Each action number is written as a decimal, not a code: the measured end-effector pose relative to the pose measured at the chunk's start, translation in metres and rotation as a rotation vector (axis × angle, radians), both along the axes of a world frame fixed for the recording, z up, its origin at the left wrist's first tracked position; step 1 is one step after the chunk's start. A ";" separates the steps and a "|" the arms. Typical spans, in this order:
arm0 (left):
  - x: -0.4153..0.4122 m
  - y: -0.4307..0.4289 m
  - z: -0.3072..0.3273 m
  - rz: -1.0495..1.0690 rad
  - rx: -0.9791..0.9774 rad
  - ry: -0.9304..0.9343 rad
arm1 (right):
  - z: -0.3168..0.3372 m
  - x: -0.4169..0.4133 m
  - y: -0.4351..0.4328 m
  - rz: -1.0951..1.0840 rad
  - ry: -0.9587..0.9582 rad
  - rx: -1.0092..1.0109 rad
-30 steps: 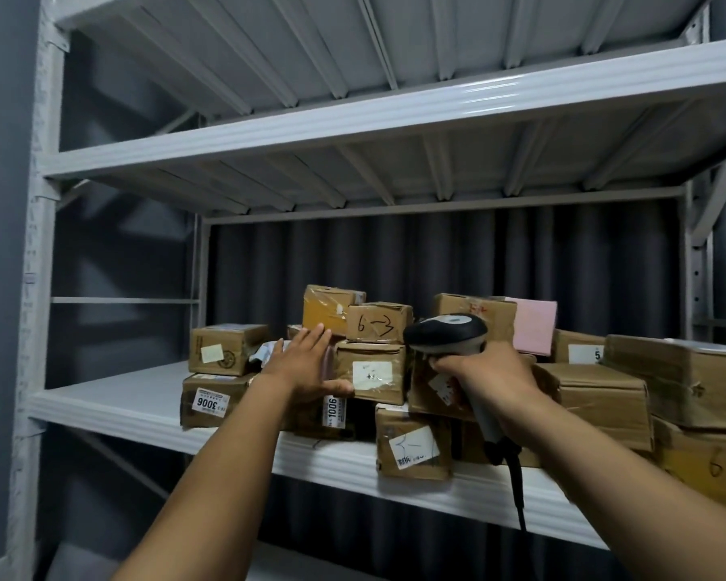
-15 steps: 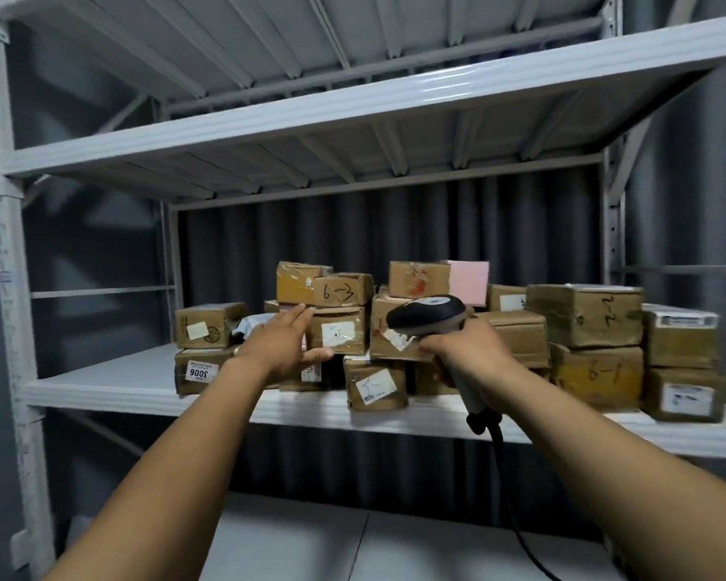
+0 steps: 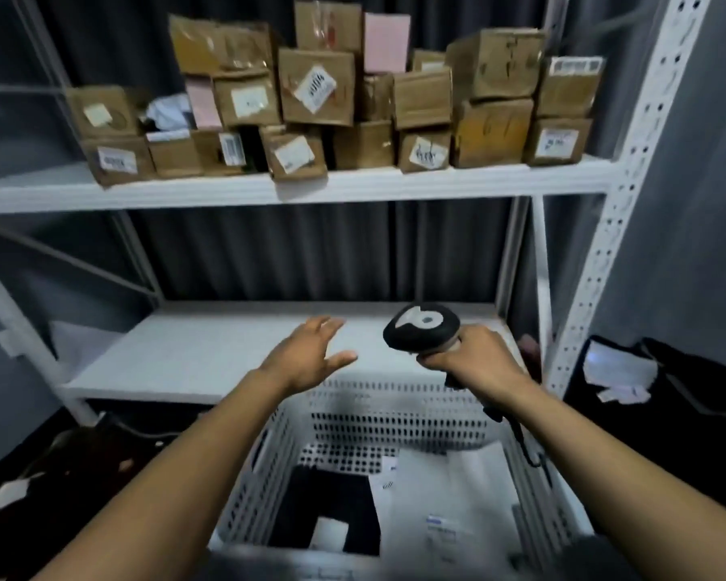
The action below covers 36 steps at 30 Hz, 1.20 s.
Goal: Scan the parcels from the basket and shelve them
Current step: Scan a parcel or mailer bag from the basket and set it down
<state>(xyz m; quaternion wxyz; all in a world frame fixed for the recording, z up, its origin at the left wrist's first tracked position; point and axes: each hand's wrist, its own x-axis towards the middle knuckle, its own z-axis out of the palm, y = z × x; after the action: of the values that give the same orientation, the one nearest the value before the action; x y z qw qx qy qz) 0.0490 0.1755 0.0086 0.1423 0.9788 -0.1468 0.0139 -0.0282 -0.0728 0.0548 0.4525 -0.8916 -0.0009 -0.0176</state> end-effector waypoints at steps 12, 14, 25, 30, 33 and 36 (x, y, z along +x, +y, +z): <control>-0.018 -0.067 -0.229 0.069 0.036 0.416 | -0.166 0.017 -0.075 -0.123 0.277 -0.012; -0.009 -0.091 -0.259 0.078 -0.002 0.472 | -0.178 0.027 -0.096 -0.138 0.298 -0.102; 0.035 -0.186 -0.387 0.232 -0.011 0.804 | -0.237 0.048 -0.159 -0.245 0.407 -0.089; 0.039 -0.173 -0.439 0.405 -0.035 0.971 | -0.241 0.049 -0.157 -0.170 0.444 -0.100; 0.038 -0.172 -0.446 0.446 -0.104 0.980 | -0.243 0.058 -0.155 -0.173 0.480 -0.091; 0.038 -0.167 -0.447 0.492 -0.136 0.953 | -0.243 0.064 -0.152 -0.176 0.522 -0.114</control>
<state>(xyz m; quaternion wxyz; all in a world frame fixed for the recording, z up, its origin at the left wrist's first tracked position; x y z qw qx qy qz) 0.0875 0.0080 -0.4388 0.2488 0.8707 0.1688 -0.3892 0.0361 -0.2246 -0.1883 0.3834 -0.8865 0.1923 0.1735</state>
